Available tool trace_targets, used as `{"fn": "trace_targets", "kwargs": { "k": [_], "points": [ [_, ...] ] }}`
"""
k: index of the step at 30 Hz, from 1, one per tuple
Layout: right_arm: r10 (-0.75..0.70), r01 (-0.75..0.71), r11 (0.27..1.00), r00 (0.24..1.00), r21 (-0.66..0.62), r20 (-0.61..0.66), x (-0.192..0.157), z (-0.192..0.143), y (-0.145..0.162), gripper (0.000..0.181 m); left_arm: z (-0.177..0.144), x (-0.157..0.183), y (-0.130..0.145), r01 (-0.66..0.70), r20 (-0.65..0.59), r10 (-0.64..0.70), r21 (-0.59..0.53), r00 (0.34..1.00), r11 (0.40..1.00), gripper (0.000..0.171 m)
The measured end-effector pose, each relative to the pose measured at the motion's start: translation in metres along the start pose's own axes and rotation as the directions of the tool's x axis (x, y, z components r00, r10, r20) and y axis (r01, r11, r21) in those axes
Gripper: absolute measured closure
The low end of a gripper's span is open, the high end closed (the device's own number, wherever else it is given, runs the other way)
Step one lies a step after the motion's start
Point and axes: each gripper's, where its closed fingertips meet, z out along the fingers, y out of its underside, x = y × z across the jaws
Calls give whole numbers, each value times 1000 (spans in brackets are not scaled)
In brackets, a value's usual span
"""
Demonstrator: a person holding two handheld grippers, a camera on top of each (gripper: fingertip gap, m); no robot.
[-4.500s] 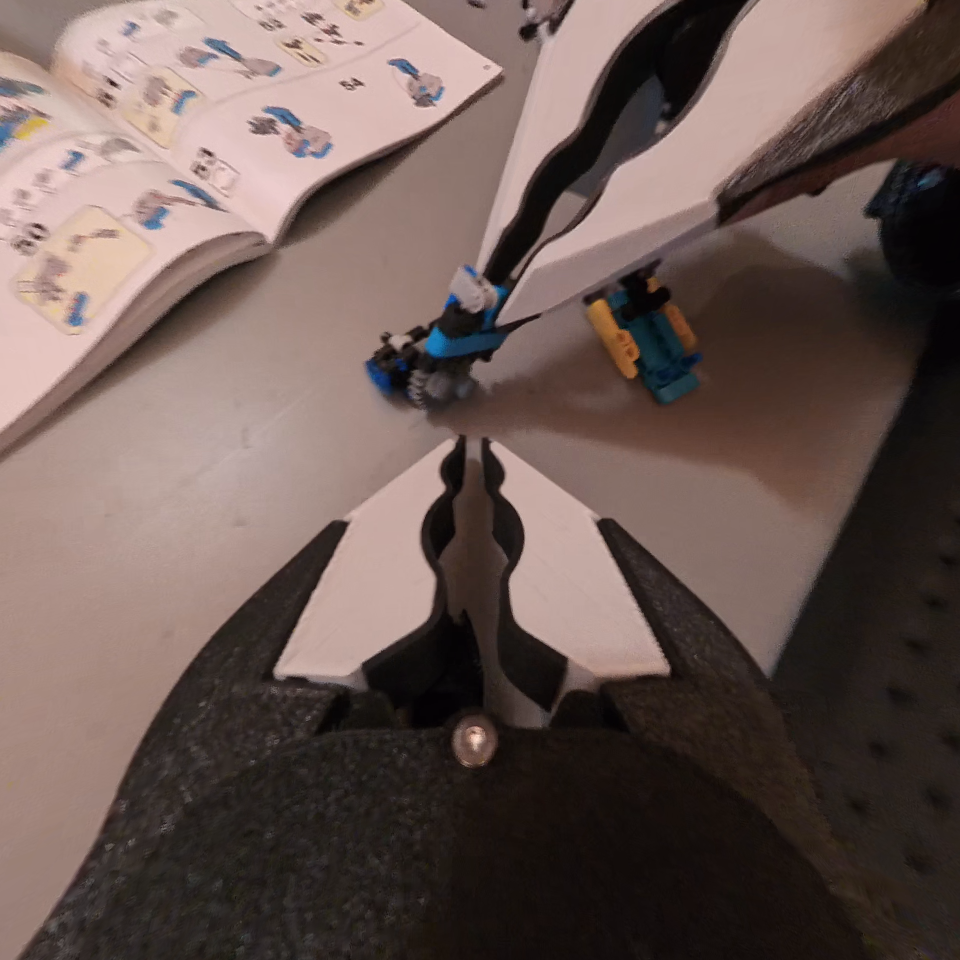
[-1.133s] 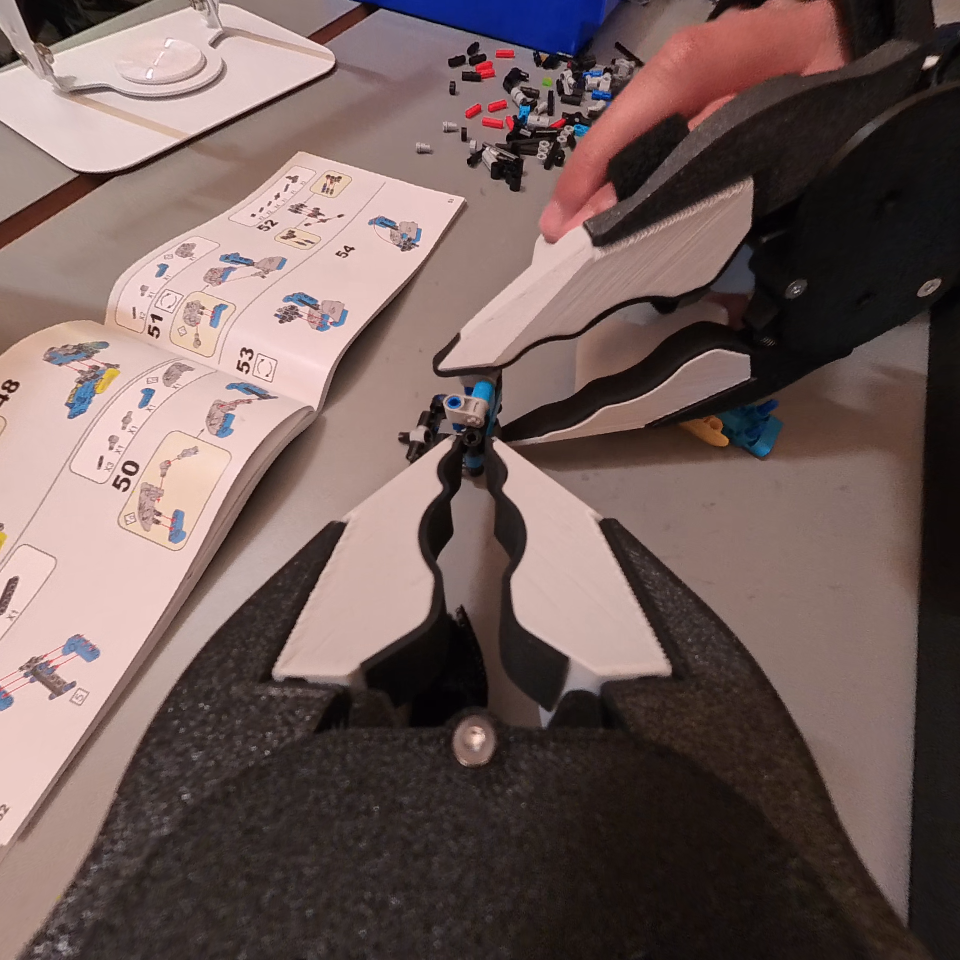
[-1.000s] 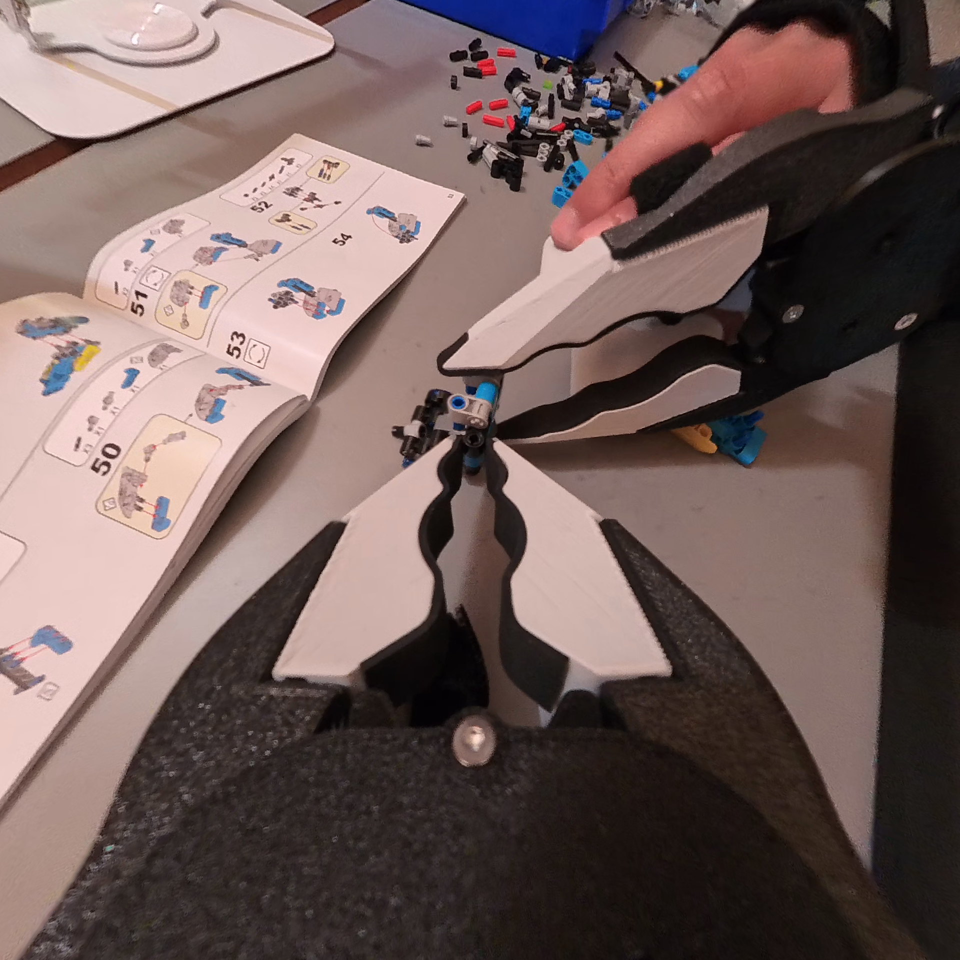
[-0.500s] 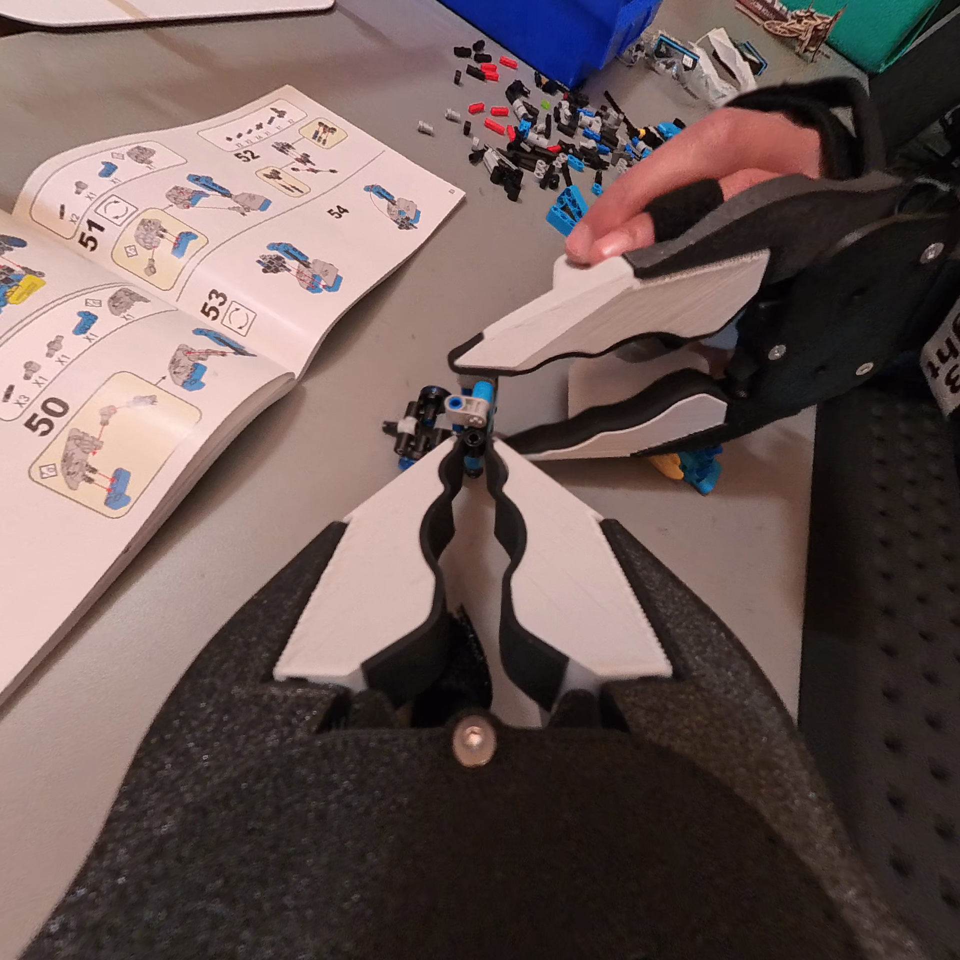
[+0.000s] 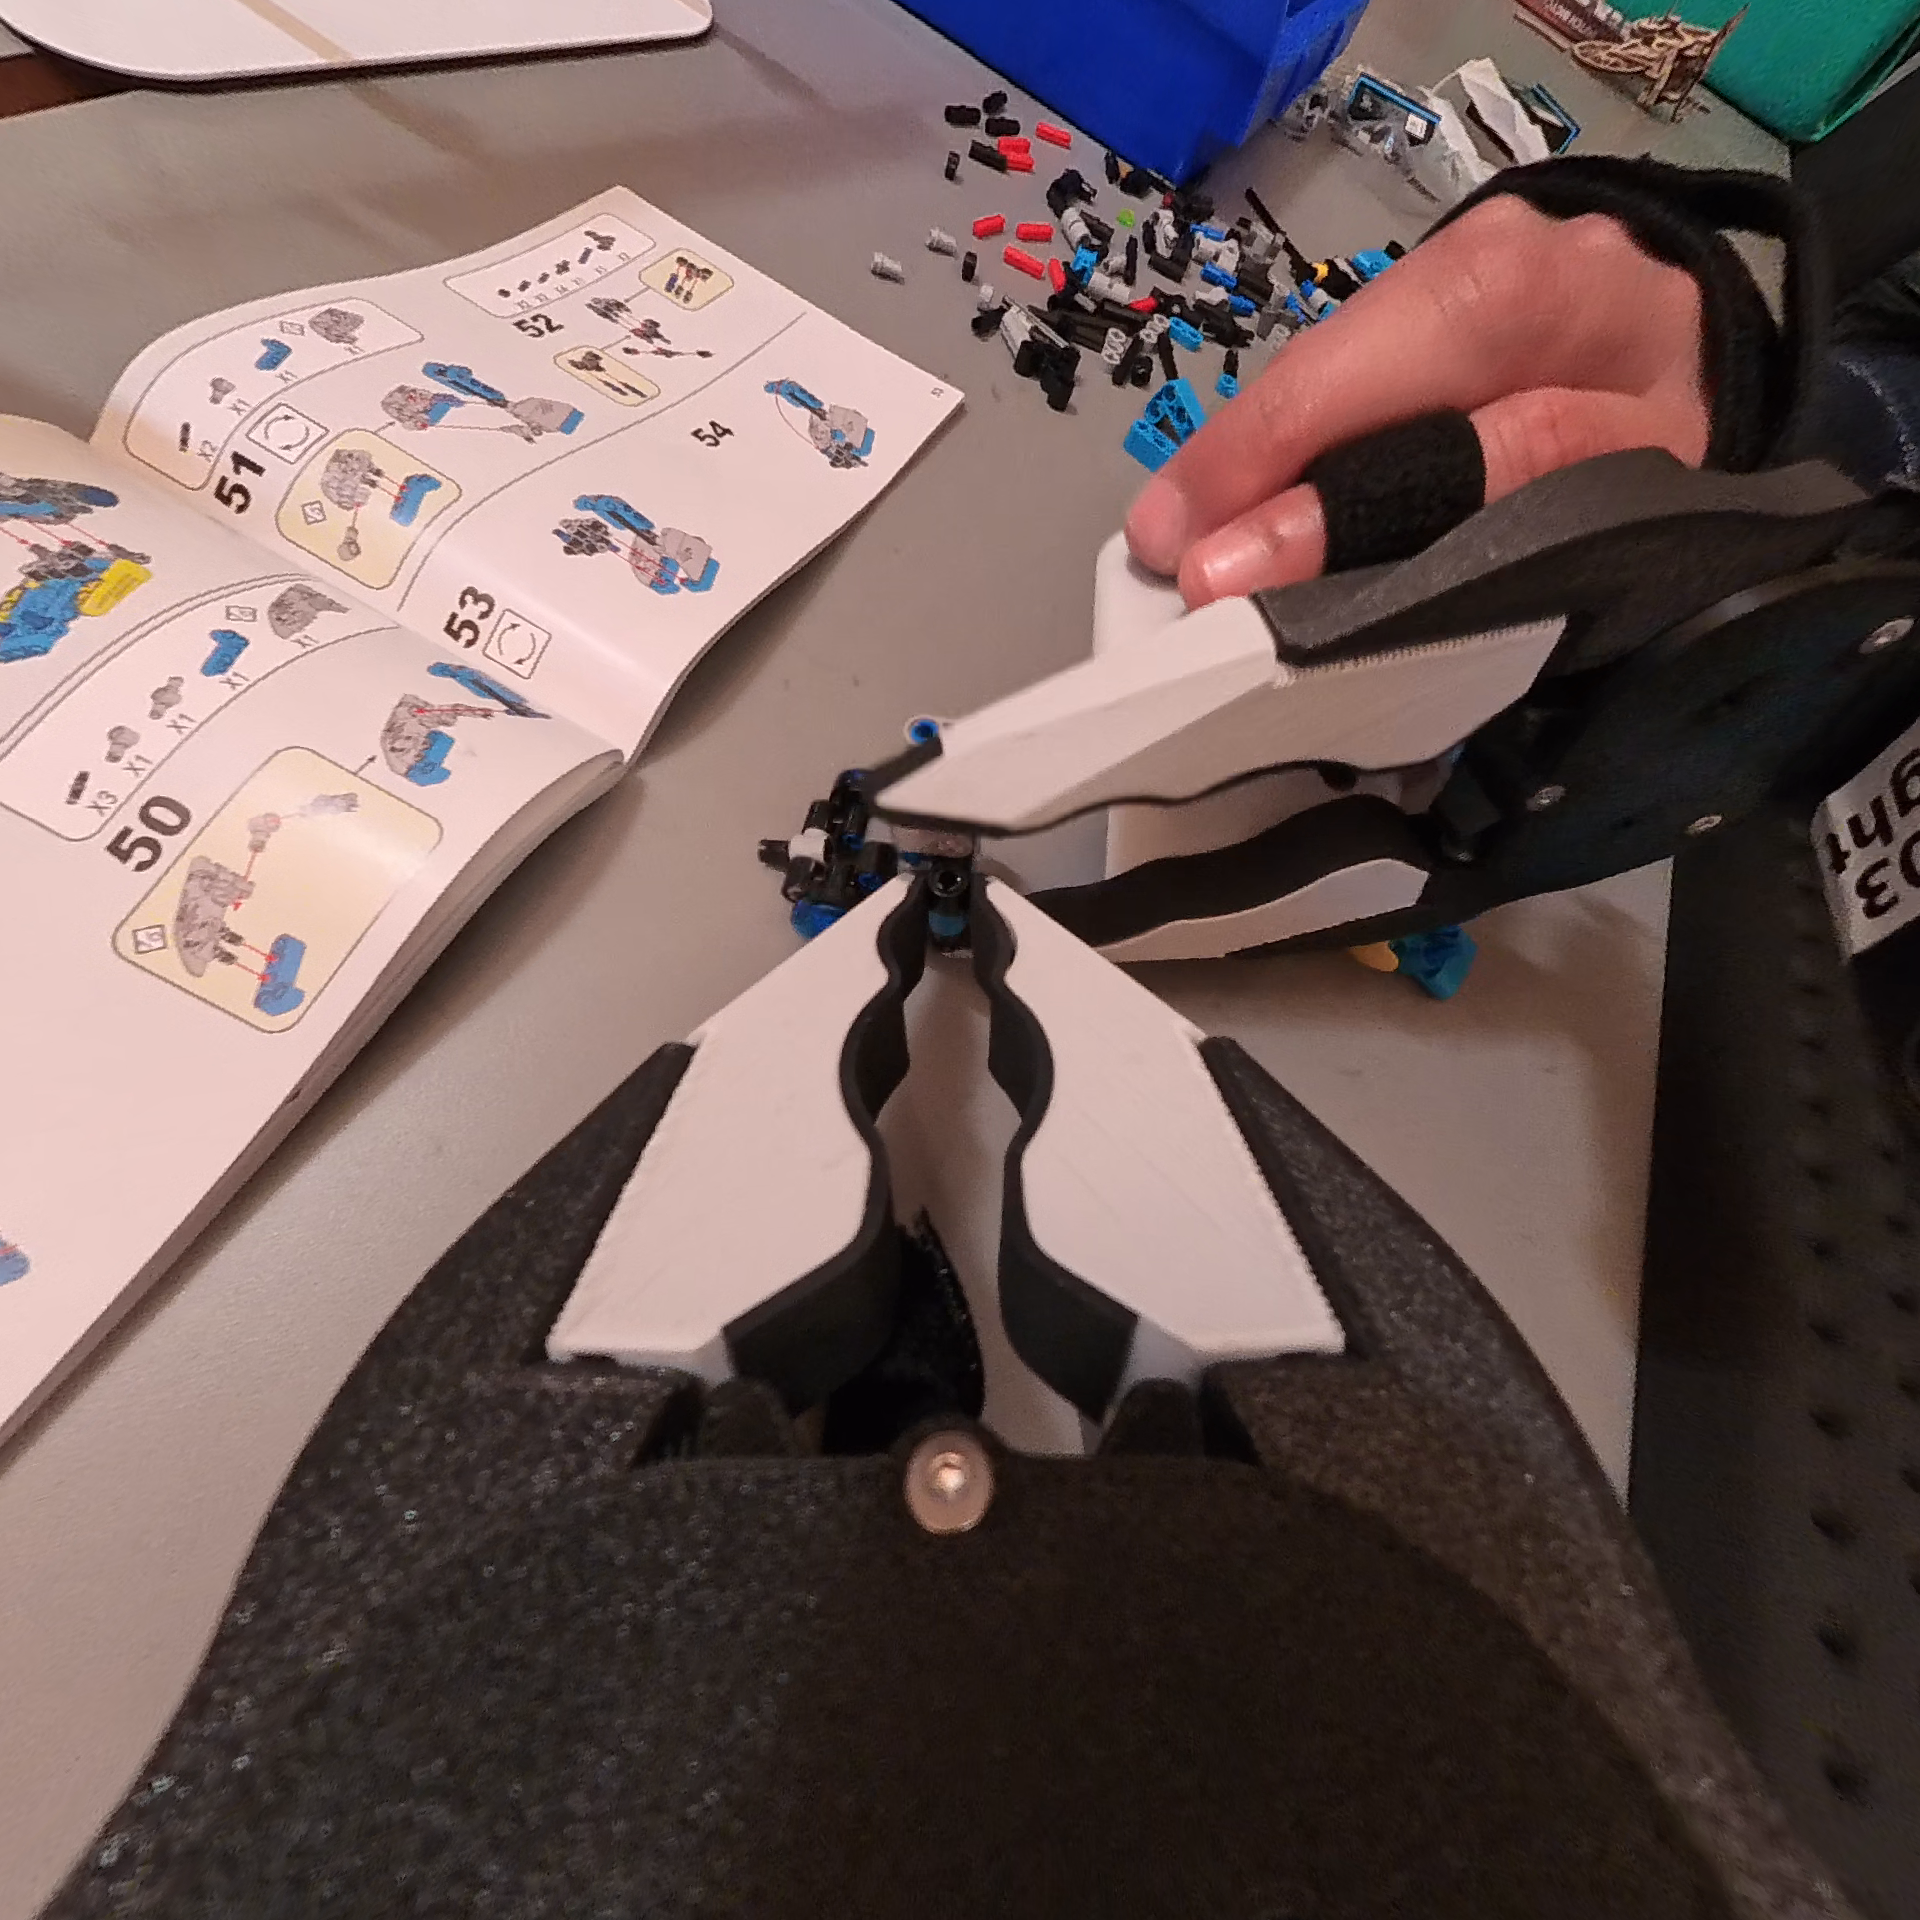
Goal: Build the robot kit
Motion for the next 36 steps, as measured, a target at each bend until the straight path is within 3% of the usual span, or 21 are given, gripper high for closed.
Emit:
{"fn": "trace_targets", "kwargs": {
  "k": [13,19,21,23,25,31,36],
  "points": [
    [36,-37,999,999,21,29,2,-5,-3,150,2,3,0,-100,33,100,-3,994,995,164],
    [35,-36,999,999,31,41,0,-5,-3,150,2,3,0,-56,6,56,-3,998,998,164],
    [42,-44,998,998,42,44,-1,-7,-3,147,2,3,0,-52,2,52,-4,999,999,164],
    [46,-48,999,996,26,70,-5,-8,0,126,2,2,0,-45,4,45,-4,999,999,164],
    [34,-35,999,998,14,46,-2,-7,5,124,2,1,0,-25,-2,25,-3,1000,1000,164],
    [-62,62,998,998,14,20,-4,-1,5,136,2,1,1,-1,-14,1,-9,1000,1000,164],
    [-48,48,999,999,-6,23,-1,1,5,140,3,-1,1,8,-14,-8,-12,1000,1000,164]
  ]
}}
